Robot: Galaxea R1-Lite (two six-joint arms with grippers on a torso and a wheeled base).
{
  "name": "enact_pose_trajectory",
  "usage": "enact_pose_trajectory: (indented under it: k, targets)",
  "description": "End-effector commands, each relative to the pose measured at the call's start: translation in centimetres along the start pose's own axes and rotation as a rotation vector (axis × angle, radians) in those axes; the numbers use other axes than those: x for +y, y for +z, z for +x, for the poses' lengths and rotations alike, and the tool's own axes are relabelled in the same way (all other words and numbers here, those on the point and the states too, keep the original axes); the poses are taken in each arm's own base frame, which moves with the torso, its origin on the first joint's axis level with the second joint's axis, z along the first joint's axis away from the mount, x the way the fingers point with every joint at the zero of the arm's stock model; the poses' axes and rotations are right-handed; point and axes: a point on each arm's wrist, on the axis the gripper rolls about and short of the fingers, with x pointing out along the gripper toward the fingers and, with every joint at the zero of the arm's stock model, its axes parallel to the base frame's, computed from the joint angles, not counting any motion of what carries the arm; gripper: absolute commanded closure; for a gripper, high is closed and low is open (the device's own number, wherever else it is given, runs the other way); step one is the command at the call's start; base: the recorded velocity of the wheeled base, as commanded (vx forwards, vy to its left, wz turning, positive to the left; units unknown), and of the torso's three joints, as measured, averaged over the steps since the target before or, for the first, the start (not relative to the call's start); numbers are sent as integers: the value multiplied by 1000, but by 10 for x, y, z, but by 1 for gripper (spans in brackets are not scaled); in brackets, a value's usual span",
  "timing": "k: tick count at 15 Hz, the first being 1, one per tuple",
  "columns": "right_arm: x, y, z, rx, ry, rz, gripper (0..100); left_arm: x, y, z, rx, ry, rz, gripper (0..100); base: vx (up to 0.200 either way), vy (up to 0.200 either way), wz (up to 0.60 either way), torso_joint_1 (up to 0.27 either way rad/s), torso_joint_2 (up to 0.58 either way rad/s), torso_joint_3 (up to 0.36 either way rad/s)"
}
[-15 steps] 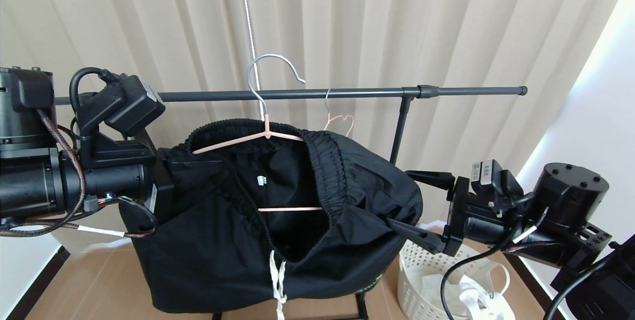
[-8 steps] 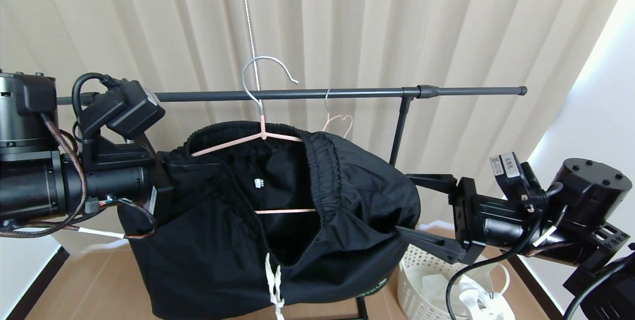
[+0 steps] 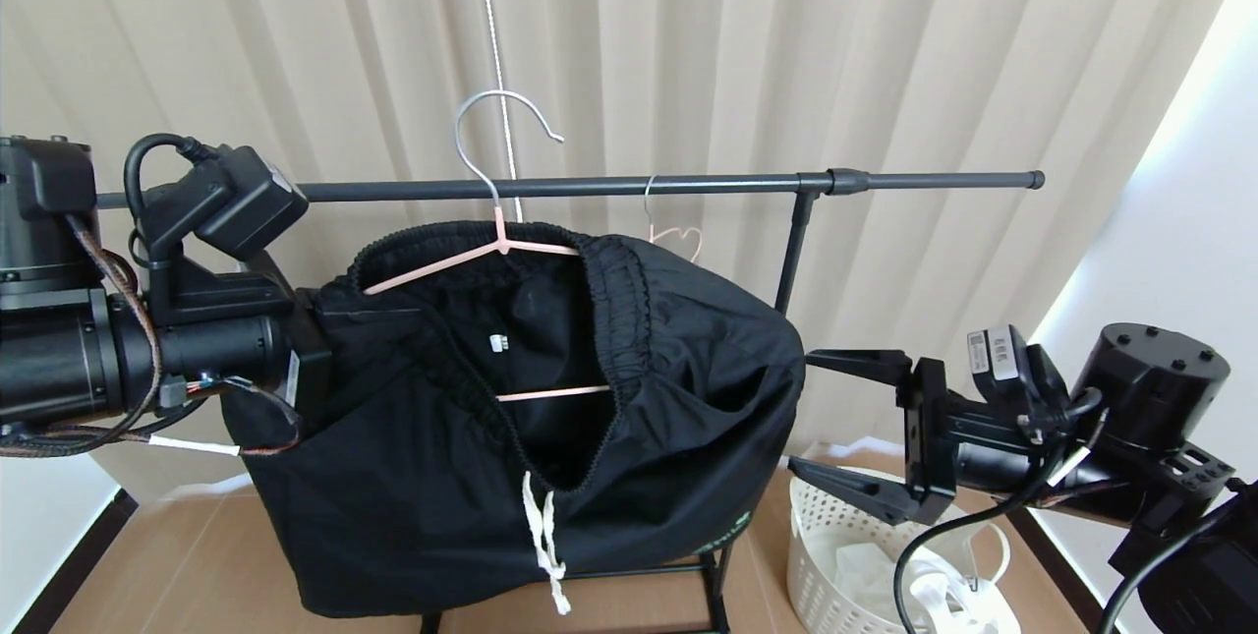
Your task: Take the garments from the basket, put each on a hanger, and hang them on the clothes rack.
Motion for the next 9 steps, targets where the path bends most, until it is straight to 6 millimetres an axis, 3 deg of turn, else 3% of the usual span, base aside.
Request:
enact_pose_trajectory:
  k: [1, 9]
  targets:
    - [-5, -18, 6, 37, -1, 33, 0, -1, -1, 0, -1, -1, 0, 100, 0, 0, 0, 0, 0, 0]
    - [-17, -35, 11, 63, -18, 64, 0, -14, 8, -11, -44, -27, 2, 100, 0, 0, 0, 0, 0, 0]
